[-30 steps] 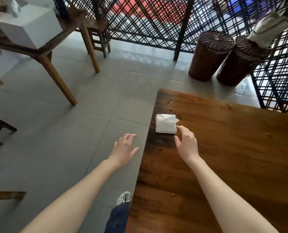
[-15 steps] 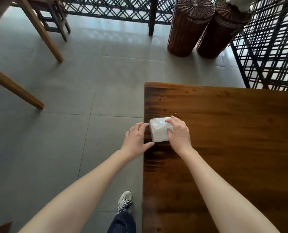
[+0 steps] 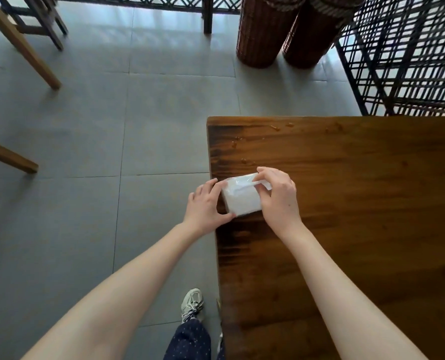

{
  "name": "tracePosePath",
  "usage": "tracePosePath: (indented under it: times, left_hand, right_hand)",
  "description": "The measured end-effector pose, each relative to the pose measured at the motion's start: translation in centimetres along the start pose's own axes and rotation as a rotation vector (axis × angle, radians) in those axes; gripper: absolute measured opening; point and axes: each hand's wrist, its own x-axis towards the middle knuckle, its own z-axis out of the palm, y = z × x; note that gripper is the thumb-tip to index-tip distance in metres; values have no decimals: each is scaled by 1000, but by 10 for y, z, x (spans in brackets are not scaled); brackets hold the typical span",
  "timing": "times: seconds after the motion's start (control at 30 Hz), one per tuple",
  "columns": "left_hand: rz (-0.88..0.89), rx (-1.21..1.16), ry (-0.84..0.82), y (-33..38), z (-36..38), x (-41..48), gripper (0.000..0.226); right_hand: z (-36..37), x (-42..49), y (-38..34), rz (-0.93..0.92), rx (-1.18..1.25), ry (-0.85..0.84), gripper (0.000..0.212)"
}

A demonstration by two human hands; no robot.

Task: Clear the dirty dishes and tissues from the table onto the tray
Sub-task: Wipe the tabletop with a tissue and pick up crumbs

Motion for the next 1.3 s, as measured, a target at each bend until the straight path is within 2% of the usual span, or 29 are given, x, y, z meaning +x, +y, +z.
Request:
tracePosePath:
  times: [0.27,0.47,0.6,0.8,1.1,1.3]
  left_hand:
    - [-54,-73,-38,6,-2,-2,83]
    - [-41,-123,-40,13,-11,-29,94]
    - [-55,-137,-5,11,-8,-73,90]
    - [-121,-113,-76,17,7,-148,86]
    - [-201,-144,-223,30,44,-235,88]
    - [-254,-150,-246,38,56,-265,89]
  right_hand:
    - [-64,-27,-11,90,127,193,10]
    - [-83,-73,9,233,195,174,12]
    - [-87,-104,27,305,240,160,10]
    - [-91,-154,48,349,258,113,7]
    - [-64,-188,84,335,54,-69,5]
    - [-24,-213,81,217,-93,-360,29]
